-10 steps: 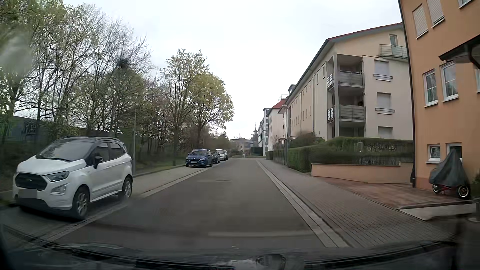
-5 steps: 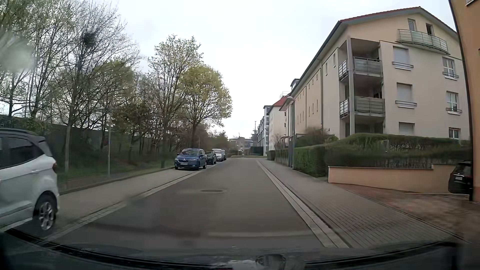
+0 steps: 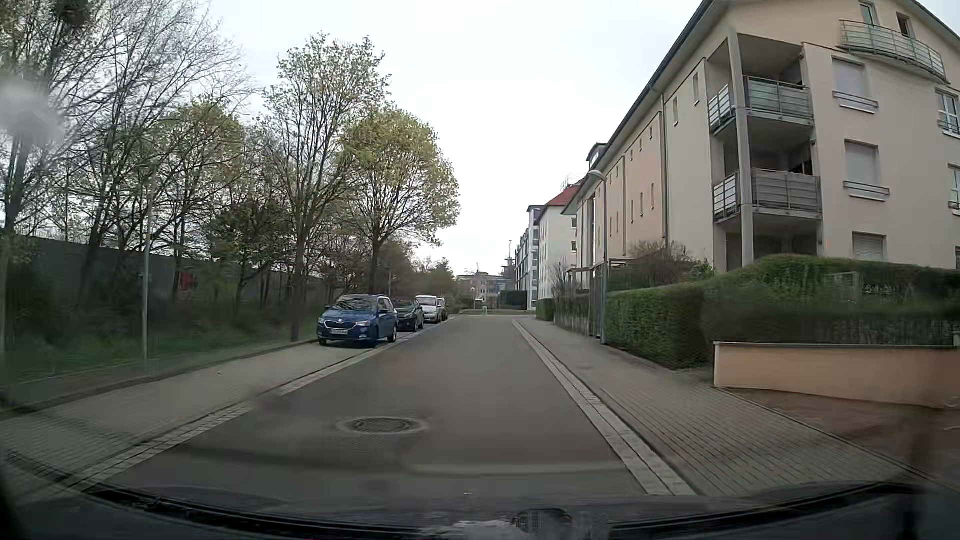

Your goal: Follow the waypoints while adhering to traffic rules and regulations

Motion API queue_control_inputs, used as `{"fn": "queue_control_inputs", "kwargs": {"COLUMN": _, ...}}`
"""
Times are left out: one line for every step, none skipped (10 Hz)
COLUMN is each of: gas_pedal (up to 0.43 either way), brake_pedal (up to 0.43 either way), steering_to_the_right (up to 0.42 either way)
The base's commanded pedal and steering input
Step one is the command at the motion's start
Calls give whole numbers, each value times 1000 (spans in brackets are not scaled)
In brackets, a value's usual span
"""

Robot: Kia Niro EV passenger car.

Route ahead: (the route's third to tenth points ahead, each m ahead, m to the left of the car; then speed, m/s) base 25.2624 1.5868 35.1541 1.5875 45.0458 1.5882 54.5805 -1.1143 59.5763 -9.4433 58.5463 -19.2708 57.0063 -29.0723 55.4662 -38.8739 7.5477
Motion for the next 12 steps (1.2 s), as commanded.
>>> {"fn": "queue_control_inputs", "kwargs": {"gas_pedal": 98, "brake_pedal": 0, "steering_to_the_right": 4}}
{"fn": "queue_control_inputs", "kwargs": {"gas_pedal": 98, "brake_pedal": 0, "steering_to_the_right": 4}}
{"fn": "queue_control_inputs", "kwargs": {"gas_pedal": 98, "brake_pedal": 0, "steering_to_the_right": 4}}
{"fn": "queue_control_inputs", "kwargs": {"gas_pedal": 98, "brake_pedal": 0, "steering_to_the_right": 4}}
{"fn": "queue_control_inputs", "kwargs": {"gas_pedal": 98, "brake_pedal": 0, "steering_to_the_right": 4}}
{"fn": "queue_control_inputs", "kwargs": {"gas_pedal": 98, "brake_pedal": 0, "steering_to_the_right": 4}}
{"fn": "queue_control_inputs", "kwargs": {"gas_pedal": 98, "brake_pedal": 0, "steering_to_the_right": 3}}
{"fn": "queue_control_inputs", "kwargs": {"gas_pedal": 98, "brake_pedal": 0, "steering_to_the_right": 3}}
{"fn": "queue_control_inputs", "kwargs": {"gas_pedal": 98, "brake_pedal": 0, "steering_to_the_right": 3}}
{"fn": "queue_control_inputs", "kwargs": {"gas_pedal": 98, "brake_pedal": 0, "steering_to_the_right": 3}}
{"fn": "queue_control_inputs", "kwargs": {"gas_pedal": 98, "brake_pedal": 0, "steering_to_the_right": 3}}
{"fn": "queue_control_inputs", "kwargs": {"gas_pedal": 98, "brake_pedal": 0, "steering_to_the_right": 3}}
